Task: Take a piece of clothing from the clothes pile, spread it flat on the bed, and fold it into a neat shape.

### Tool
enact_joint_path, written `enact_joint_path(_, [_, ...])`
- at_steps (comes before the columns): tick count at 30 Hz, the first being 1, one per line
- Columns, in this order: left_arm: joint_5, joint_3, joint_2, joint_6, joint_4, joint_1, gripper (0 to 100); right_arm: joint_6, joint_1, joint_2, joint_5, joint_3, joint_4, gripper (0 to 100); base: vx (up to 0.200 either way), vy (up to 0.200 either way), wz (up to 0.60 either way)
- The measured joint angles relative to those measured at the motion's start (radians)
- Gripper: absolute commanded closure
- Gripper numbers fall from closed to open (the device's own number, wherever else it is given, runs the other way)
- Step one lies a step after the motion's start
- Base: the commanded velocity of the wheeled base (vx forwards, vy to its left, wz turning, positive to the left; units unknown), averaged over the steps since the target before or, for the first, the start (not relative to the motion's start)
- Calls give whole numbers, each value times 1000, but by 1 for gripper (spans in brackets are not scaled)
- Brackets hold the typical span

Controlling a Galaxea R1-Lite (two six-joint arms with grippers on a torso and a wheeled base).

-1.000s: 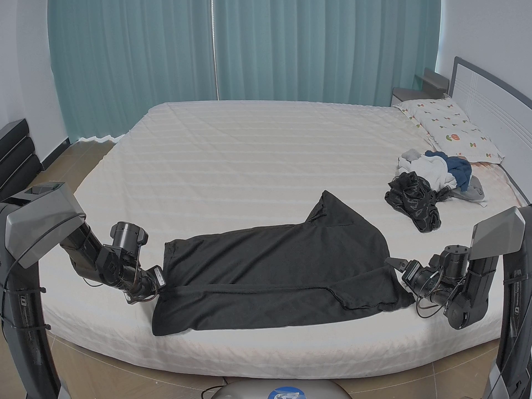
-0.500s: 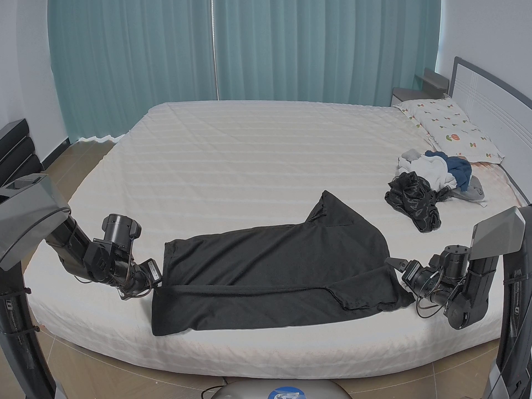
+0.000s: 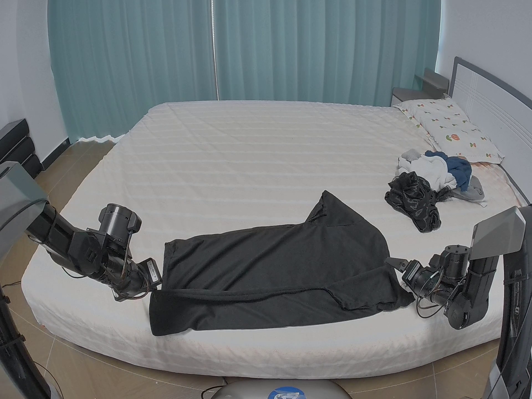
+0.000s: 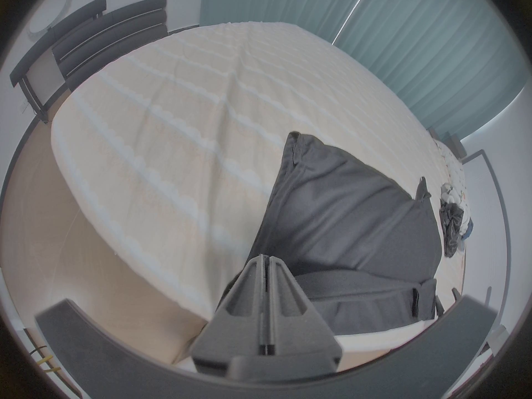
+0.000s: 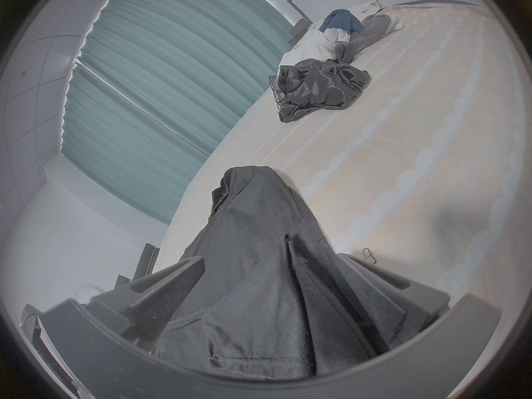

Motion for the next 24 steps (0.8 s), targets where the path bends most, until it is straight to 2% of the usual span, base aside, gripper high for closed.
enact_joint_path(8, [7, -4, -34, -1, 23, -22, 100, -16, 0, -8, 9, 2, 0, 0, 0, 0, 0])
enact_joint_path(13, [7, -8, -39, -3, 24, -22, 100, -60, 0, -15, 30, -3, 0, 0, 0, 0, 0])
enact_joint_path(24, [6, -9, -39, -5, 24, -17, 100, -117, 35, -13, 30, -36, 0, 0, 0, 0, 0])
